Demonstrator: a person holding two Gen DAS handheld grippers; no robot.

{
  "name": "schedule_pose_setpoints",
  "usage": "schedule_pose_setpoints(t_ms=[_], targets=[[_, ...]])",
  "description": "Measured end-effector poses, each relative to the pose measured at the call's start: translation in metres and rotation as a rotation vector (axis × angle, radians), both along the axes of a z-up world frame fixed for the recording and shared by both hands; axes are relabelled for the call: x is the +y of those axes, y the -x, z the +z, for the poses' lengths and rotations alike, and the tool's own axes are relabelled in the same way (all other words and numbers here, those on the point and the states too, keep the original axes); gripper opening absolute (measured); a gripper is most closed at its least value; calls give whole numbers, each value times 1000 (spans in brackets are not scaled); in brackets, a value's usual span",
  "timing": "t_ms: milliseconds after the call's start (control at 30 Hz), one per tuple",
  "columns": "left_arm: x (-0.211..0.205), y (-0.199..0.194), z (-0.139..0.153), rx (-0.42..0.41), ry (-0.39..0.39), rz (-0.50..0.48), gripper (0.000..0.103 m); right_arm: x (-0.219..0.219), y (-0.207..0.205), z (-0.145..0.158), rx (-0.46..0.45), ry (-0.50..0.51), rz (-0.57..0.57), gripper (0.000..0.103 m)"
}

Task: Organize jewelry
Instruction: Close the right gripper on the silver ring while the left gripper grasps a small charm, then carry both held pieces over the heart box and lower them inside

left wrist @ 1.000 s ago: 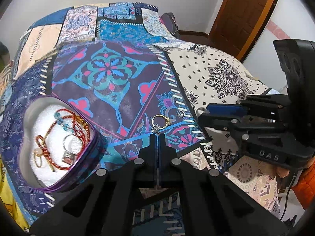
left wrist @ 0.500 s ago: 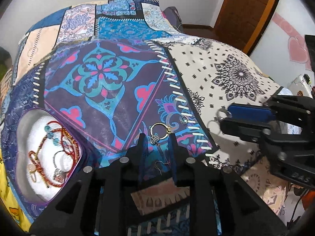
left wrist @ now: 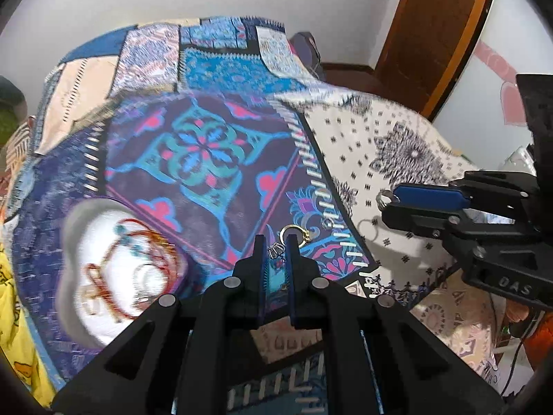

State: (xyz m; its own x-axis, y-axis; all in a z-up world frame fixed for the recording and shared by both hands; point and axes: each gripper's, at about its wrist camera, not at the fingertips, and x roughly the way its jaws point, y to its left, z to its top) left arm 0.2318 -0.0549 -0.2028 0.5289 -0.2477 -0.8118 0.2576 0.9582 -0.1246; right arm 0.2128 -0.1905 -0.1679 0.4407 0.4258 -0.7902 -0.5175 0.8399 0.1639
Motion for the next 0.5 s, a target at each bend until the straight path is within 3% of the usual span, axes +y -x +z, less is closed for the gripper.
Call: schedule_pose_setpoints(t_ms=[500], targets=[[40, 40, 75, -180, -12, 62, 9, 38, 16, 59, -126, -83, 49, 19]])
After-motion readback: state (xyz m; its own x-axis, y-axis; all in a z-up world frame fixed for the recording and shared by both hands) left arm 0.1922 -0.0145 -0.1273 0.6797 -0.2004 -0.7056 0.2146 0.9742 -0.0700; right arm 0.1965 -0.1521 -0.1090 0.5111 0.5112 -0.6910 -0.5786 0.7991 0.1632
